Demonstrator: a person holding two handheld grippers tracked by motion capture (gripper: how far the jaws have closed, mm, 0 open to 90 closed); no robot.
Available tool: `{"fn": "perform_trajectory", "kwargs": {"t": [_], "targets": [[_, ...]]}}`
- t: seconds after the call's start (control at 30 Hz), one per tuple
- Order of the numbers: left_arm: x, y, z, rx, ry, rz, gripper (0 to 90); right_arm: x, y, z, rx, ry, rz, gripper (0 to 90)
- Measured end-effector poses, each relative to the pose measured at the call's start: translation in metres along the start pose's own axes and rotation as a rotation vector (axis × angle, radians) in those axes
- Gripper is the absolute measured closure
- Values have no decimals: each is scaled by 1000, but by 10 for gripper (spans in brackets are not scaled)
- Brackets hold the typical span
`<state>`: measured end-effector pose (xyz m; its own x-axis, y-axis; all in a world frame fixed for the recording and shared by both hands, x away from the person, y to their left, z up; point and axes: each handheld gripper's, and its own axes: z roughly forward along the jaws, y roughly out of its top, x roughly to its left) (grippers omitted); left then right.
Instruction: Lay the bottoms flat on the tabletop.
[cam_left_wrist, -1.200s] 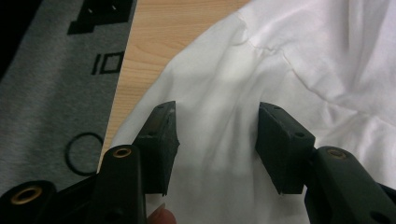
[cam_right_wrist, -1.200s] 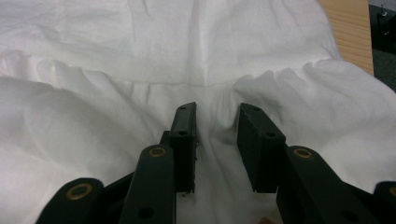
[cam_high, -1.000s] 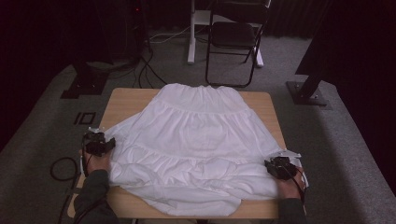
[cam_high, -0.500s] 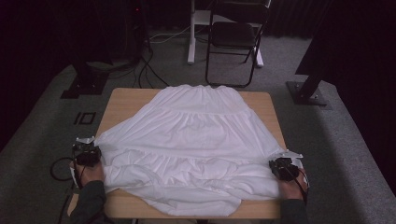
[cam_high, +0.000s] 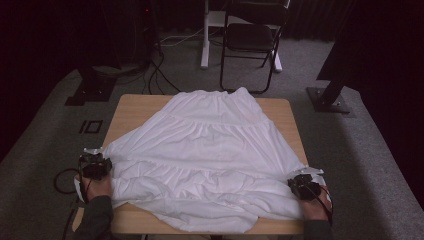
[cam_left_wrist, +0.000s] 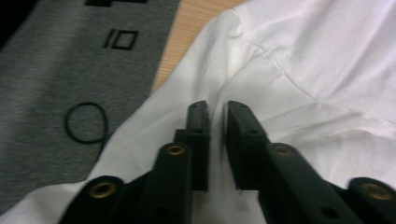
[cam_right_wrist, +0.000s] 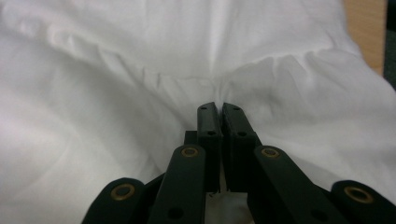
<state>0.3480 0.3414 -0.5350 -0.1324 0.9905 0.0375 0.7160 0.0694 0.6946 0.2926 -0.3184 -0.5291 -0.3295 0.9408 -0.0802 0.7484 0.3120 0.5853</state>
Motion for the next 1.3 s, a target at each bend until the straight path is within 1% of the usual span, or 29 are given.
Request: {"fn": "perform_trajectory", "kwargs": {"t": [0.07,0.1,0.13,0.17,0.2,0.23,0.27,0.3,0.33,0.4,0.47,0.5,0.53,0.57,0.6,0.63,0.67,0.7,0.73,0.77,0.8,0.83,0.9,0.97,1.07,1.13,1.17,1.23,1.3], "targets": [[-2,0,-2,-11,-10,10,730,2,0,-1,8,-8,-10,848],[-2,0,-2,-11,-10,10,730,3,0,-1,-5,-10,-15,795],[-7,3,-11,-40,-41,24,703,1,-2,-3,-67,-2,-3,688],[-10,4,-16,-51,-56,32,694,-1,-2,-5,-86,-17,6,656],[-12,6,-18,-51,-74,41,682,-4,-2,-7,-108,-43,23,649],[-16,7,-22,-48,-103,57,670,-6,-2,-9,-118,-50,34,646],[-21,7,-24,-46,-130,71,663,-11,-2,-11,-124,-74,55,622],[-25,7,-25,-34,-164,88,652,-15,-2,-11,-121,-108,75,590],[-30,7,-25,-18,-193,104,628,-19,-3,-10,-120,-121,100,569],[-41,3,-24,1,-223,141,596,-26,-3,-5,-109,-112,135,521],[-48,0,-22,18,-243,167,563,-28,-3,3,-89,-108,139,486],[-50,-2,-21,23,-245,170,545,-27,-4,7,-75,-101,139,479],[-53,-4,-19,31,-254,171,529,-27,-4,9,-82,-91,144,491],[-54,-6,-18,37,-257,176,519,-27,-4,9,-85,-79,154,516],[-56,-8,-16,48,-258,182,508,-27,-4,9,-83,-59,162,574],[-58,-11,-15,37,-249,196,509,-28,-4,9,-82,-39,162,614],[-59,-13,-16,26,-246,202,522,-27,-4,8,-78,-36,158,677],[-59,-14,-17,25,-246,202,575,-27,-4,7,-69,-37,148,737],[-59,-15,-19,26,-250,195,683,-26,-4,6,-60,-39,145,784],[-59,-17,-20,24,-252,196,767,-25,-3,6,-54,-43,134,816],[-59,-18,-21,28,-250,203,827,-24,-4,5,-49,-46,133,836],[-59,-19,-23,32,-236,208,868,-23,-4,4,-45,-47,130,847],[-56,-21,-26,36,-224,218,880,-23,-6,2,-39,-47,133,854],[-47,-24,-29,40,-220,205,882,-22,-10,-1,-42,-43,140,855],[-33,-29,-32,37,-197,184,882,-23,-17,-6,-41,-18,156,855],[-25,-32,-34,34,-178,182,881,-22,-22,-10,-42,-3,167,854],[-22,-33,-35,32,-171,172,881,-21,-25,-12,-44,3,170,854],[-19,-34,-37,37,-171,162,880,-19,-30,-16,-41,12,168,855],[-21,-37,-39,32,-171,171,880,-19,-34,-20,-37,8,166,856]]}}
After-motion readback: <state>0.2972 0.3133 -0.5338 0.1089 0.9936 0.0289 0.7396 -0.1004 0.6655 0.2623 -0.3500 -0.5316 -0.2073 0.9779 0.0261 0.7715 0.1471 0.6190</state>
